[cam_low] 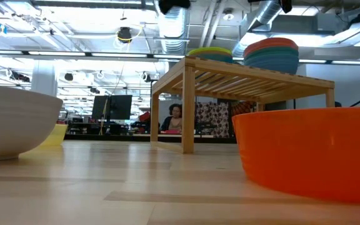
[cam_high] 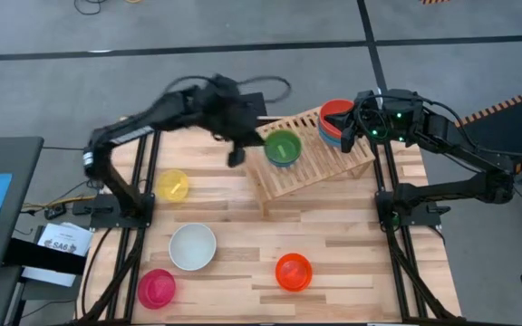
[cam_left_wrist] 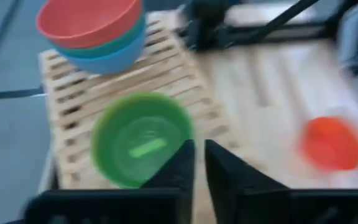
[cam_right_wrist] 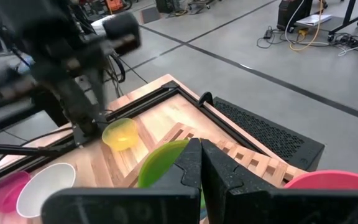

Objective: Place and stack bowls onto a shelf
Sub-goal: Stack the large white bowl on top of the large orange bowl on the shelf

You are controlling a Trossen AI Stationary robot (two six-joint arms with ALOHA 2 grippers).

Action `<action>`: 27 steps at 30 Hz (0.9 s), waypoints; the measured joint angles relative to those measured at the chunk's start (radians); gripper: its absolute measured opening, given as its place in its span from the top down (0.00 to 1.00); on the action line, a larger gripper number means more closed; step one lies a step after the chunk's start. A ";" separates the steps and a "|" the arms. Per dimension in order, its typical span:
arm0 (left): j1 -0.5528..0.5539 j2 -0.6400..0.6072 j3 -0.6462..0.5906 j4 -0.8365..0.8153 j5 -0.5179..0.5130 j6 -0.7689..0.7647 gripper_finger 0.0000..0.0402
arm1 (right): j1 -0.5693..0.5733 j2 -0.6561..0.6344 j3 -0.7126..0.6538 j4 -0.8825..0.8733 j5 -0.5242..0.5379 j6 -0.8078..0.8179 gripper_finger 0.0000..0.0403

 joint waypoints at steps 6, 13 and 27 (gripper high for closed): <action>0.033 -0.302 -0.284 0.227 0.009 -0.146 0.99 | 0.008 0.000 0.000 -0.004 -0.001 -0.001 0.94; 0.002 -0.735 -0.804 0.695 -0.018 -0.289 1.00 | 0.051 0.000 0.000 -0.004 -0.001 -0.001 0.94; -0.007 -0.961 -1.093 0.945 -0.124 -0.312 1.00 | 0.073 0.000 0.000 0.017 -0.002 -0.001 0.93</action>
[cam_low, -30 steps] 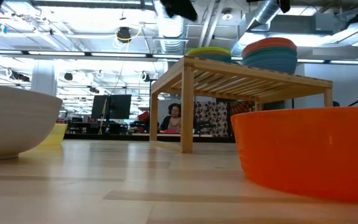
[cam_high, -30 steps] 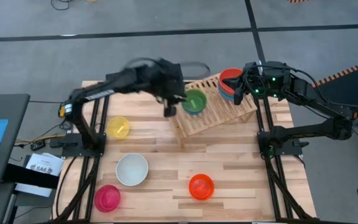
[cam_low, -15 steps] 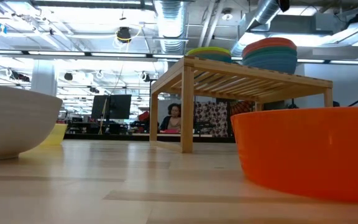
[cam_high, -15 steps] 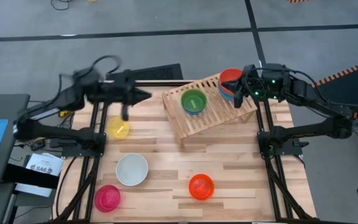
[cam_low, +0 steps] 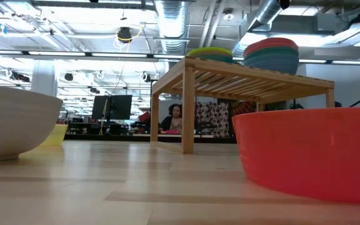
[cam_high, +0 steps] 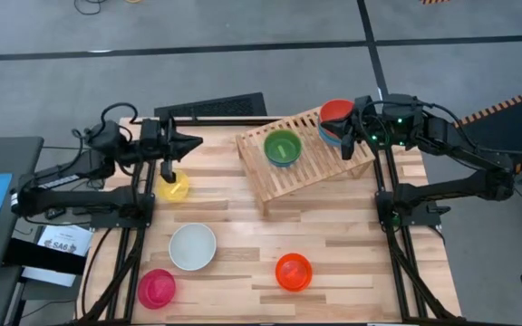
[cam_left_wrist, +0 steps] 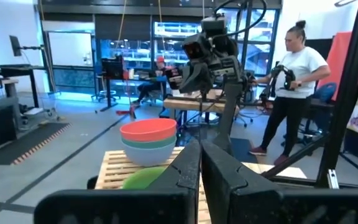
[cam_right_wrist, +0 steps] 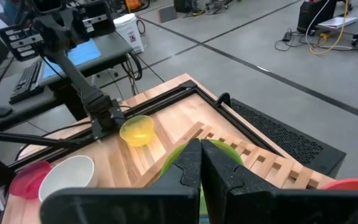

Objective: Place and stack bowls onto a shelf
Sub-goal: Stack the large white bowl on top of the large orange bowl on the shelf

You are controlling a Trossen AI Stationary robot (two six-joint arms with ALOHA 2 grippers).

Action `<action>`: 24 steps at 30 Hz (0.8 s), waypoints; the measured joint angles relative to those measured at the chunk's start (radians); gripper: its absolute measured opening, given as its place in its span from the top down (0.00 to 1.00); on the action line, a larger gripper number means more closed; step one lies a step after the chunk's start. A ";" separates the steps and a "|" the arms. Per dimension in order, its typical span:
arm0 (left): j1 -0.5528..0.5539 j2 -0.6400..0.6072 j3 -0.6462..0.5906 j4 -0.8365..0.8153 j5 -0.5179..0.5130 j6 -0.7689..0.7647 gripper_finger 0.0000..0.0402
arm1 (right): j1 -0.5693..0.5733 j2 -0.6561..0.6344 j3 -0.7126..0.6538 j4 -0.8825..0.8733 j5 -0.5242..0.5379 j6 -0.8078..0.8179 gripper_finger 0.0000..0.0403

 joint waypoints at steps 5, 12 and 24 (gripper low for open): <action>0.000 0.016 0.000 -0.034 0.021 -0.014 0.95 | 0.000 0.011 -0.002 -0.001 0.000 0.000 0.92; -0.006 0.012 0.007 -0.167 0.082 -0.118 0.73 | 0.004 0.026 -0.001 0.013 -0.001 0.002 0.93; -0.243 0.105 0.087 -0.947 0.047 -0.276 0.50 | 0.003 0.028 0.000 0.021 -0.002 0.001 0.92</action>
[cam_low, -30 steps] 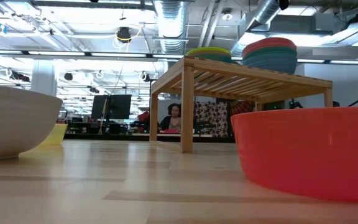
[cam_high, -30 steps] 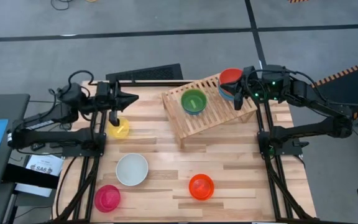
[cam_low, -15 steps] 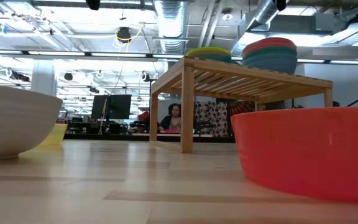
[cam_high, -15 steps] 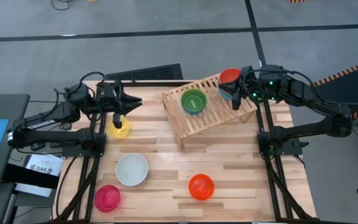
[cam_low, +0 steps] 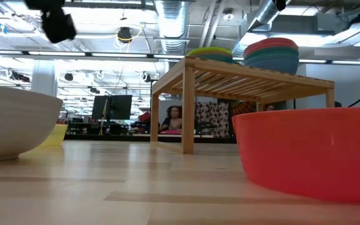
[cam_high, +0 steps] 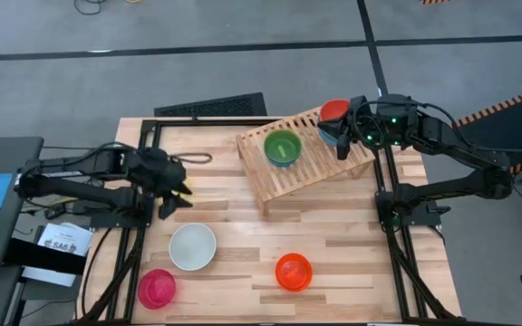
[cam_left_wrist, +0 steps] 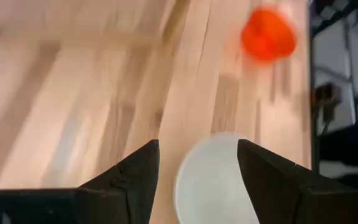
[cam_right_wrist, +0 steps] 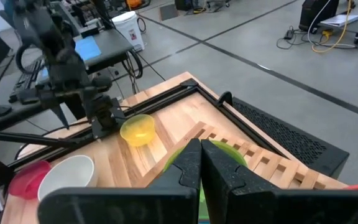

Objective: Place and stack bowls onto a shelf
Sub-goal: Stack the large white bowl on top of the large orange bowl on the shelf

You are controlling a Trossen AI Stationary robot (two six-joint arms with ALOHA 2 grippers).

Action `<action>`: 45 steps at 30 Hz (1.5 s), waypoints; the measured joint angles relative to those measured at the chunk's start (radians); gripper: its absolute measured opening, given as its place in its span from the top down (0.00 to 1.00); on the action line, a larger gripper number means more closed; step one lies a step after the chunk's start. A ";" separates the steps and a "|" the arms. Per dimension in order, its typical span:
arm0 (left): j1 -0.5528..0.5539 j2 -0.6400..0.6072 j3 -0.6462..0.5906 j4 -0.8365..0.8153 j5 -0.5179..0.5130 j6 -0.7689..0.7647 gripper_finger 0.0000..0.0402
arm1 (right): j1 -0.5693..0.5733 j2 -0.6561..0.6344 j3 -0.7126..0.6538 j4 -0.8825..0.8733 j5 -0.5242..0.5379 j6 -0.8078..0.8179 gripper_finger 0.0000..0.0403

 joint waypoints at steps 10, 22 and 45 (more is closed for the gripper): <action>-0.226 0.080 -0.151 0.010 -0.055 -0.165 0.50 | 0.000 0.000 0.000 -0.019 0.000 -0.007 0.92; -0.358 0.155 -0.314 0.175 -0.192 -0.248 0.50 | -0.001 0.000 0.000 -0.066 0.000 -0.010 0.92; -0.249 0.290 -0.104 0.152 -0.215 -0.174 1.00 | 0.108 0.001 0.000 0.009 -0.062 0.138 0.92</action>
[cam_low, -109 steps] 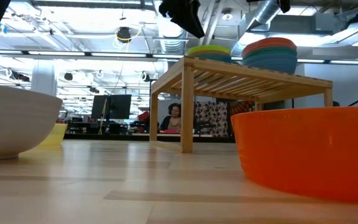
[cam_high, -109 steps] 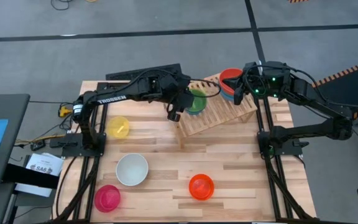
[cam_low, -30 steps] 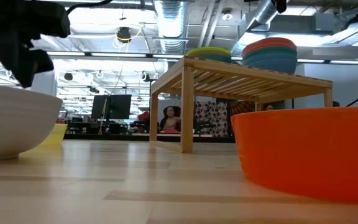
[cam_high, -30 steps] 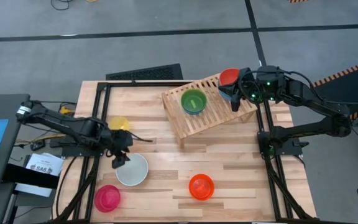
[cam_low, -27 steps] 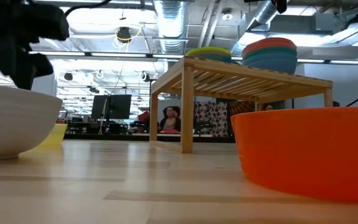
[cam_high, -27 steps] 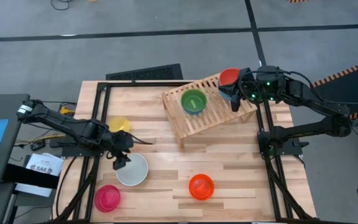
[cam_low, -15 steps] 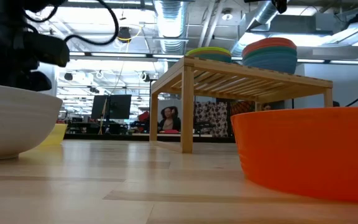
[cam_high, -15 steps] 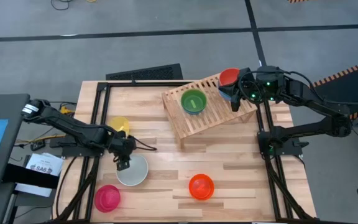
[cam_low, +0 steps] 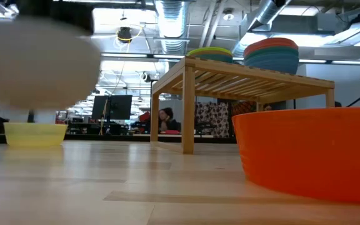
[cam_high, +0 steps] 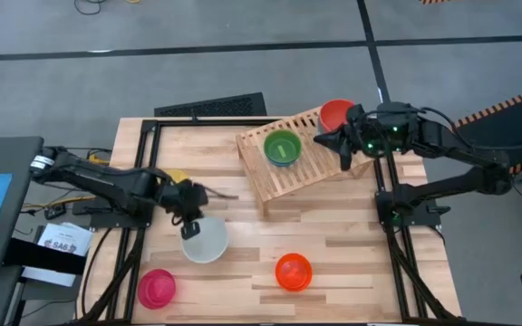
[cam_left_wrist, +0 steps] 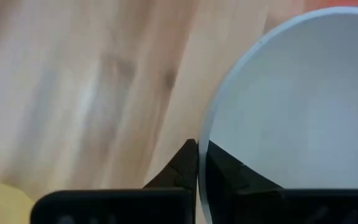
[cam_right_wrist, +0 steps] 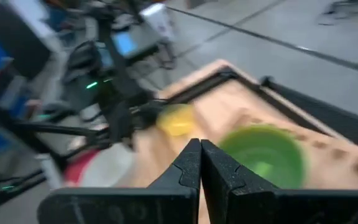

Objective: Place and stack bowls onto a shelf
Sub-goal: Stack the large white bowl on top of the large orange bowl on the shelf

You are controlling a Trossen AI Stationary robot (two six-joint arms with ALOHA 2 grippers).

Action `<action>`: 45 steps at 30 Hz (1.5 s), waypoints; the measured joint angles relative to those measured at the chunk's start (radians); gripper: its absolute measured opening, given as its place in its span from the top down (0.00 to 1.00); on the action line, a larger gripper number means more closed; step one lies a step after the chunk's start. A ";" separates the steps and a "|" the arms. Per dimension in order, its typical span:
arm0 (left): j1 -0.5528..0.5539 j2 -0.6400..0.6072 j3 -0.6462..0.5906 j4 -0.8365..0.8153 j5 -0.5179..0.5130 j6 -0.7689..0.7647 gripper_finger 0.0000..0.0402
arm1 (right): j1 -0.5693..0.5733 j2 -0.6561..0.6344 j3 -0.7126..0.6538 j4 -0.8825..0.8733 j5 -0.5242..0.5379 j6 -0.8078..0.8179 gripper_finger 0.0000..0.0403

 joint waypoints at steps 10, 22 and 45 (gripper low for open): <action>0.108 0.119 0.378 -0.074 -0.106 0.061 1.00 | 0.240 0.161 0.012 0.112 -0.042 0.051 0.92; 0.066 0.323 0.513 -0.024 -0.485 0.020 1.00 | 0.334 0.411 0.170 -0.249 0.120 0.207 0.77; 0.052 0.352 0.512 0.256 -0.483 -0.007 1.00 | 0.282 0.435 0.171 -0.198 0.221 0.423 0.49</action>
